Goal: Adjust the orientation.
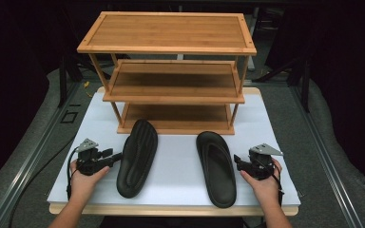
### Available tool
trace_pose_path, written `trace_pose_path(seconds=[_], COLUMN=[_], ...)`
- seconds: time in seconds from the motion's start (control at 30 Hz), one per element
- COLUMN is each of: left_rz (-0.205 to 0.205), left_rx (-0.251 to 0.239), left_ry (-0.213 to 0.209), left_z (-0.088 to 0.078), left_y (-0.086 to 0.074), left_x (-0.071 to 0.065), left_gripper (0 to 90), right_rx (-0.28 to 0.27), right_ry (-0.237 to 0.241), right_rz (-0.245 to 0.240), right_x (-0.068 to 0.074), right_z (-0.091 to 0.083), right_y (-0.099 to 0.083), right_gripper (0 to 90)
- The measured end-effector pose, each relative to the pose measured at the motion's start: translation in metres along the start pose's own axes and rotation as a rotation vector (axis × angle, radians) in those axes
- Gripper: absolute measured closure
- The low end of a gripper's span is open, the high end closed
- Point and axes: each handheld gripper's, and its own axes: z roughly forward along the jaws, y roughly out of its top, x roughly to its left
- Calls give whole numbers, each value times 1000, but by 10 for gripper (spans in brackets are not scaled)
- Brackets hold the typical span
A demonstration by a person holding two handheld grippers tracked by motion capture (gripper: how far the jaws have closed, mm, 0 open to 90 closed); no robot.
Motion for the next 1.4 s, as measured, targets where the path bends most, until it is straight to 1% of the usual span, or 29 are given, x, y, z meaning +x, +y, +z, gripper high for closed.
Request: trace_pose_path(seconds=[0.03, 0.07, 0.1, 0.13, 0.17, 0.2, 0.3, 0.33, 0.4, 0.43, 0.47, 0.53, 0.57, 0.6, 0.63, 0.67, 0.73, 0.77, 0.83, 0.87, 0.9, 0.93, 1.0, 1.07, 1.17, 1.27, 1.3, 1.33, 1.4], left_rz=[12, 19, 19, 22, 15, 12, 1, 0, 16, 16, 28, 25, 13, 13, 21, 28, 28, 28, 31, 31, 30, 40, 62, 85, 95, 88, 82, 82, 90], left_rx=[-2, 2, 2, 7, 6, 8, 37, 46, 78, 78, 109, 116, 121, 121, 133, 129, 112, 112, 76, 76, 62, 57, 36, 30, 27, 29, 24, 24, 11], left_ry=[-2, -8, -8, -13, -31, -39, -19, -19, -12, -12, -2, -6, -28, -28, -33, -30, -43, -43, -63, -63, -74, -81, -89, -88, -95, -100, -102, -102, -114], left_z=[0, 0, 0, 0, 0, 0, 2, 3, 6, 6, 10, 11, 12, 12, 14, 14, 13, 13, 10, 10, 10, 9, 8, 6, 7, 10, 10, 10, 10], left_y=[1, 1, 1, 1, 2, 2, 2, 2, 1, 1, 0, -1, -1, -1, -2, -2, -1, -1, 3, 3, 4, 6, 11, 15, 17, 20, 21, 21, 26], left_x=[-1, -2, -2, -2, -3, -3, -3, -2, -2, -2, -1, -1, -1, -1, -3, -5, -7, -7, -10, -10, -12, -14, -23, -28, -32, -36, -37, -37, -42], left_gripper=[595, 620, 650, 650, 714, 738, 822, 843, 871, 884, 891, 892, 892, 891, 893, 893, 893, 893, 893, 893, 893, 893, 891, 888, 885, 880, 880, 878, 872], right_rx=[0, 0, 0, 0, 0, 0, 0, 0, 1, 2, 3, 3, 4, 4, 5, 7, 7, 7, 5, 5, 4, 4, 3, 3, 1, -3, 8, 6, 4], right_ry=[-1, -1, -1, -2, -3, -3, -6, -5, -3, -5, -6, -7, -7, -6, -5, -4, -4, -4, -4, -4, -6, -6, -6, -5, -6, -4, -2, -2, -2], right_rz=[1, 1, 1, 1, 0, -1, 3, 3, 1, 3, 2, 4, 5, 6, 11, 11, 12, 12, 14, 14, 16, 16, 18, 19, 20, 28, 26, 28, 31], right_x=[0, 0, 0, 0, 0, -1, -1, -1, -1, -1, -1, -1, -1, -2, -2, -2, -2, -2, -2, -2, -2, -2, -2, -2, -2, -3, -3, -3, -4], right_z=[0, 0, 0, 0, 0, 0, 0, 0, 0, 0, 0, 0, 0, 0, 0, 0, 0, 0, 0, 0, 0, 0, 0, -1, -1, -1, -2, -2, -2], right_y=[0, 0, 0, 0, 0, 0, 0, 0, 0, 0, 0, 0, 0, 0, 0, 0, 0, 0, 0, 0, 0, 0, 0, 0, 0, 0, 0, 0, 0], right_gripper=[347, 348, 348, 349, 350, 350, 351, 351, 352, 353, 353, 354, 355, 354, 355, 355, 356, 356, 357, 357, 357, 357, 357, 357, 357, 357, 357, 357, 357])
